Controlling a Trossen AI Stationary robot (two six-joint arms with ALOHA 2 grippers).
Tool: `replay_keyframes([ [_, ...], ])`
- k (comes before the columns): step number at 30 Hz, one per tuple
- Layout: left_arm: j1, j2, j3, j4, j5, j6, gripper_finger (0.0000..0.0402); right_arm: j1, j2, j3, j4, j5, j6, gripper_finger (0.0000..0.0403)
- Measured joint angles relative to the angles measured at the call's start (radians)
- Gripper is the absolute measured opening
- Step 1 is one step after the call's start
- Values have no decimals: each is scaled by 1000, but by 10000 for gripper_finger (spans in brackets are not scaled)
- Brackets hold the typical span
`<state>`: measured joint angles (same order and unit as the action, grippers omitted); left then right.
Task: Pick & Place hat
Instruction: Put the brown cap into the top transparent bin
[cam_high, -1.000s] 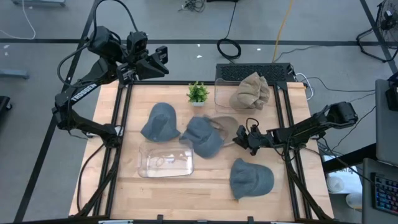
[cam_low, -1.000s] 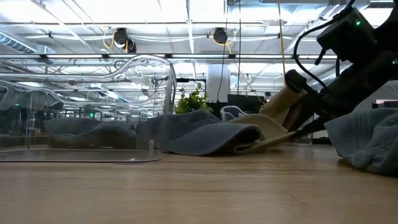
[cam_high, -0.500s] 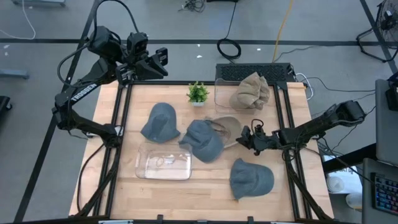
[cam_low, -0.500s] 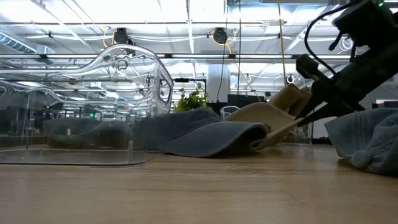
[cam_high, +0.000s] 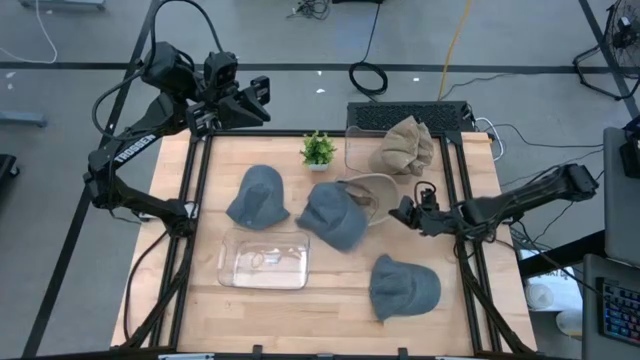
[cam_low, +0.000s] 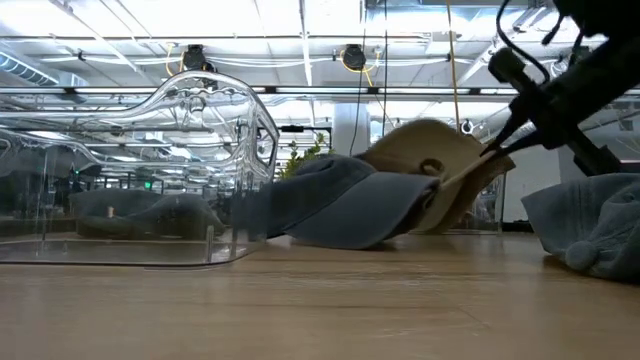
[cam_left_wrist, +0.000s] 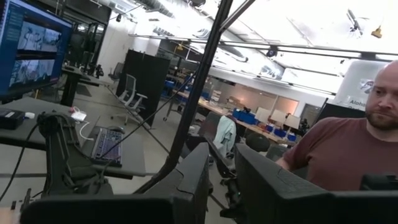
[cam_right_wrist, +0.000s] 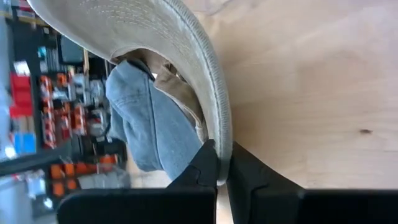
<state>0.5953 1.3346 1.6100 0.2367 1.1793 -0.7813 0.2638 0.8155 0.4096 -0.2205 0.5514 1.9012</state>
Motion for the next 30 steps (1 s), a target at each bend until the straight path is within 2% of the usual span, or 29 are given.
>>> replay_keyframes([
  [6,0,0,0,0,-5,0,85,0,-7,138,-239,-26,-191,0],
  [12,0,0,0,0,-11,-2,85,0,-8,257,-427,62,-382,0],
  [19,0,0,0,0,-11,-69,85,-1,-7,375,-416,157,-639,0],
  [26,0,0,0,0,-11,-229,85,-4,-7,542,-381,285,-1018,0],
  [30,0,0,0,0,-11,-278,85,-27,-3,636,-328,314,-1210,0],
])
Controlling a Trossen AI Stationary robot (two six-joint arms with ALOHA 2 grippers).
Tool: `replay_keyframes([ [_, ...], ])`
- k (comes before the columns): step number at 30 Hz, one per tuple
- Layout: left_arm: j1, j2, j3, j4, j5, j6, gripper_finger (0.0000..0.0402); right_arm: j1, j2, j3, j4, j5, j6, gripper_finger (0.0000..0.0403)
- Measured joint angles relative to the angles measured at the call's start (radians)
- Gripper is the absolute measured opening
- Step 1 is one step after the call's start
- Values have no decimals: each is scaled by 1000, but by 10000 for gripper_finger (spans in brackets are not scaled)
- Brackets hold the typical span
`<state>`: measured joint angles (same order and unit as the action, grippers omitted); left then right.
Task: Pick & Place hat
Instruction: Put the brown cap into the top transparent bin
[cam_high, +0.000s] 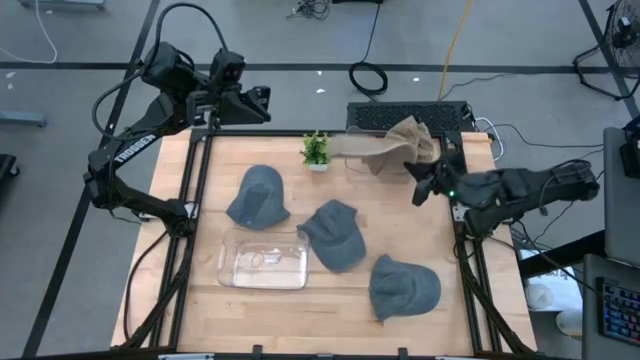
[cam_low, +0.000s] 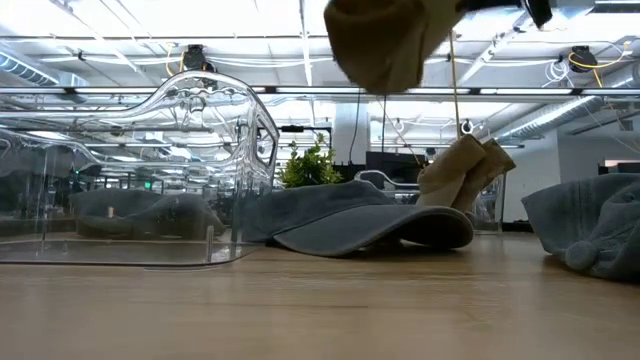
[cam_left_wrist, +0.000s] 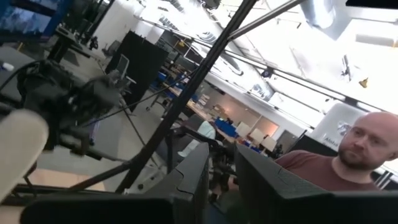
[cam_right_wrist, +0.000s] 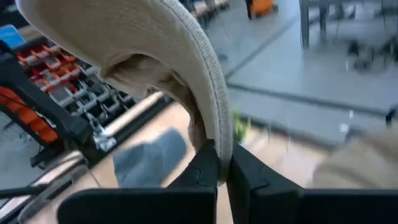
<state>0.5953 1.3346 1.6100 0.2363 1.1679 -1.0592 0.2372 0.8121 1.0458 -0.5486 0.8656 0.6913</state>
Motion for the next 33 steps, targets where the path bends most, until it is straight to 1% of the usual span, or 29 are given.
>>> replay_keyframes([
  [6,0,0,0,0,0,-17,85,-41,45,123,142,0,-327,0],
  [11,0,0,0,-24,-23,-21,85,-49,124,227,222,6,-573,0],
  [17,0,0,0,-99,-86,-26,85,-49,253,343,239,94,-846,0],
  [21,0,0,0,-111,-143,-91,85,-49,335,402,292,208,-1062,0],
  [24,-3,0,0,-112,-185,-149,85,-49,380,407,441,289,-1288,0],
  [27,-4,0,0,-115,-226,-198,85,-49,421,407,644,341,-1549,0],
  [31,-4,0,0,-147,-272,-238,85,-49,471,407,933,341,-1876,0],
  [33,-4,0,0,-166,-285,-237,85,-49,488,407,1035,317,-1979,0],
])
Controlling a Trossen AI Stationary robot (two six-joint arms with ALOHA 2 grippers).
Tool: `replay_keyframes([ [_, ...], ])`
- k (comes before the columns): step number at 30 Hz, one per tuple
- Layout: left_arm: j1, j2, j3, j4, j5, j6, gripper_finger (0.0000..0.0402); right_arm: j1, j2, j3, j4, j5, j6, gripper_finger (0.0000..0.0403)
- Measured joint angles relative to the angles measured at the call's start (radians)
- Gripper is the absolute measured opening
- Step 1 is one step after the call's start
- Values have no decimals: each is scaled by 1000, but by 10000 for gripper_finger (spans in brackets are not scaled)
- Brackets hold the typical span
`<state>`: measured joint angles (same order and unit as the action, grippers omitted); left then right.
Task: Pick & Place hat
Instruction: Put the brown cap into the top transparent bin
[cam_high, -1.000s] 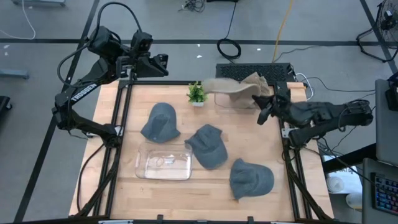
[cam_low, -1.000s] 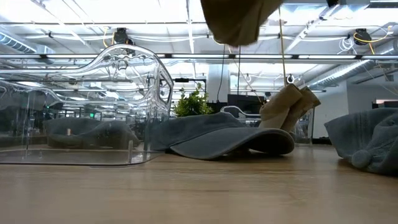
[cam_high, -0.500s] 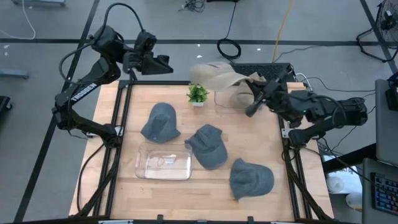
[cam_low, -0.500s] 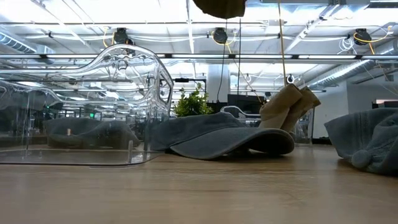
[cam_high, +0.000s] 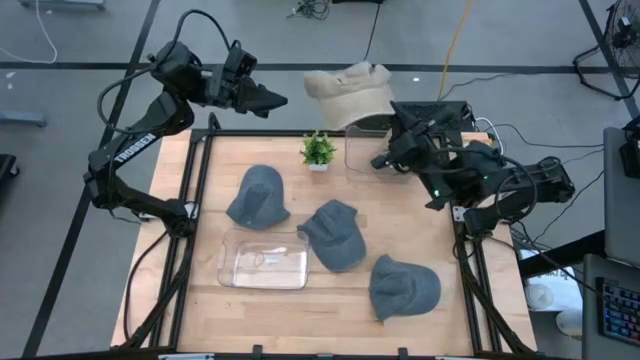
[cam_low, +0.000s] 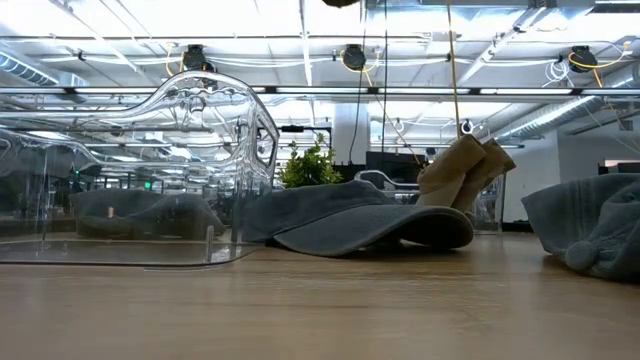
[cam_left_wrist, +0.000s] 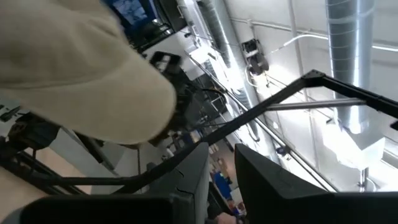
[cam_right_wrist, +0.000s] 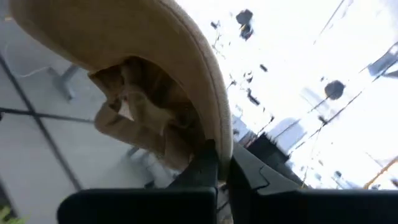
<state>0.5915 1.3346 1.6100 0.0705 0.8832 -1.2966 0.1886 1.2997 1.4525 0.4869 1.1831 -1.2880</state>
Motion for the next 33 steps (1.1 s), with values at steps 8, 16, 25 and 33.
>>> replay_keyframes([
  [8,0,0,0,-23,-22,-15,86,-20,24,0,176,-94,-198,0],
  [16,-5,7,0,-75,-46,-11,86,-52,25,0,280,-199,-302,0],
  [25,-64,60,2,-44,-77,0,86,-65,25,0,301,-246,-322,0],
  [33,-79,131,0,112,-99,-56,86,-65,24,0,305,-245,-322,0],
])
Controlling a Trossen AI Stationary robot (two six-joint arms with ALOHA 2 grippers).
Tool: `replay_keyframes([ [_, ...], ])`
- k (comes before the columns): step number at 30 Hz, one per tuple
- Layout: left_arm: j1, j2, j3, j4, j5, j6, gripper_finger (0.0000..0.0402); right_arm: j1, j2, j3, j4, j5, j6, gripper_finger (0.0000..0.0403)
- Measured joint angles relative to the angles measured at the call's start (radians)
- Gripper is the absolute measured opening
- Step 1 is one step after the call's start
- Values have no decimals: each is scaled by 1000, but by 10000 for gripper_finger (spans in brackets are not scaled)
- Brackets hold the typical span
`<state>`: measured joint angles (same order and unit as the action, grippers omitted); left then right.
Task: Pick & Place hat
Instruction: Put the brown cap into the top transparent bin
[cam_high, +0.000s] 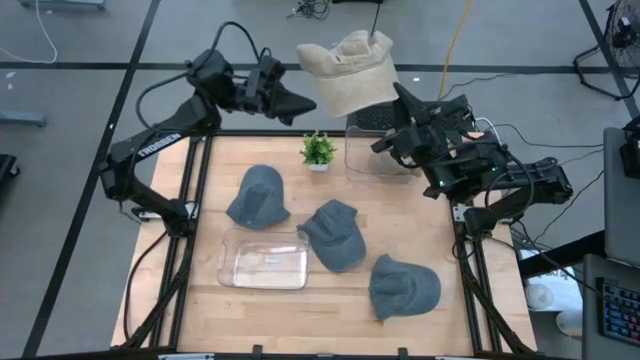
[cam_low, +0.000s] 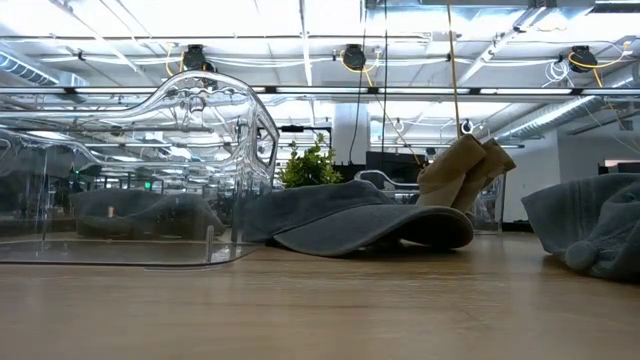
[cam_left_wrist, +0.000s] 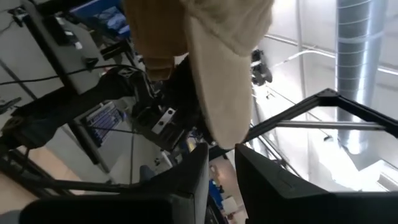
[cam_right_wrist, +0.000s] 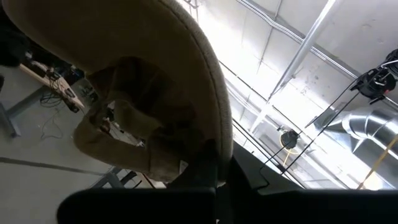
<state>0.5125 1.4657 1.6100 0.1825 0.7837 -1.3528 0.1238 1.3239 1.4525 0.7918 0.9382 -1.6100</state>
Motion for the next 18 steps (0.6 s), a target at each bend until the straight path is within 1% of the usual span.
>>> replay_keyframes([
  [8,-11,52,0,107,-32,-40,86,0,-1,0,7,4,24,0],
  [18,-32,56,0,242,-78,-72,86,0,-1,0,4,3,45,0],
])
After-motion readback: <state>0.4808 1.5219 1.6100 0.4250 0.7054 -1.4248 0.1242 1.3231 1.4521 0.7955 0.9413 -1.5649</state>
